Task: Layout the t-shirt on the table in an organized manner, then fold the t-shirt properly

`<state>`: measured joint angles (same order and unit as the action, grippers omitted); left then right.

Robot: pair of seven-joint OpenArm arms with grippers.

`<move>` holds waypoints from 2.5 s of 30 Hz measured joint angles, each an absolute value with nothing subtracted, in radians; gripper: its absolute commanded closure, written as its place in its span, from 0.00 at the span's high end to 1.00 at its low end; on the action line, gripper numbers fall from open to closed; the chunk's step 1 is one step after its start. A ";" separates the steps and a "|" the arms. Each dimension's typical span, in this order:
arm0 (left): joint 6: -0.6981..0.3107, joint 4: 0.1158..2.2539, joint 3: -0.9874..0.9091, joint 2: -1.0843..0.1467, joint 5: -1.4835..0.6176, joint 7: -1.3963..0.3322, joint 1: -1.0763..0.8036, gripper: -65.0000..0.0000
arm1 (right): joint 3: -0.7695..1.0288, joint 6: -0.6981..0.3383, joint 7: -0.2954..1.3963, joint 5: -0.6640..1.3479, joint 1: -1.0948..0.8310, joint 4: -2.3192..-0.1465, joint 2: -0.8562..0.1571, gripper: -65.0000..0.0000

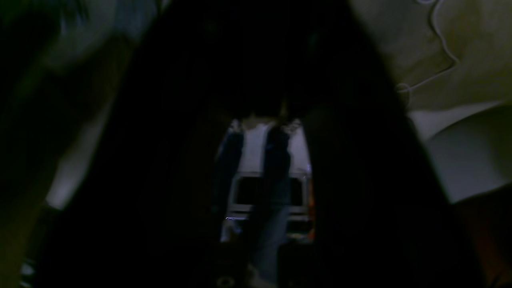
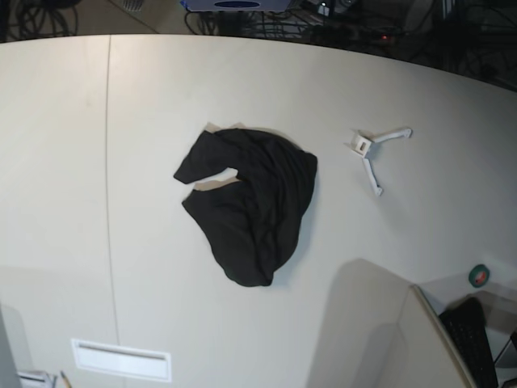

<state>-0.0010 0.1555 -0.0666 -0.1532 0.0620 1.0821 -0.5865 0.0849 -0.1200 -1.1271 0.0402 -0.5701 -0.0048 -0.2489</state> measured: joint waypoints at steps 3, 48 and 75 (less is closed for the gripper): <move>-0.003 0.244 -0.084 -0.184 0.067 1.091 -0.622 0.01 | 0.097 -0.121 -1.126 0.019 -0.560 -0.006 -0.267 0.17; -0.105 1.571 -0.252 -0.134 0.362 0.147 -0.742 0.00 | 0.136 -0.124 -1.079 0.023 -0.273 -0.005 -0.492 0.17; -0.271 1.690 -0.157 -0.088 0.419 -0.221 -0.446 0.00 | 0.136 -0.201 -0.754 0.002 -0.070 0.000 -0.482 0.18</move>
<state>-0.2710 1.6897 -0.1570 -0.0883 0.4191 -0.2214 -0.4461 0.1356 -0.2008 -0.7536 0.0025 -0.0700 -0.0002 -0.4816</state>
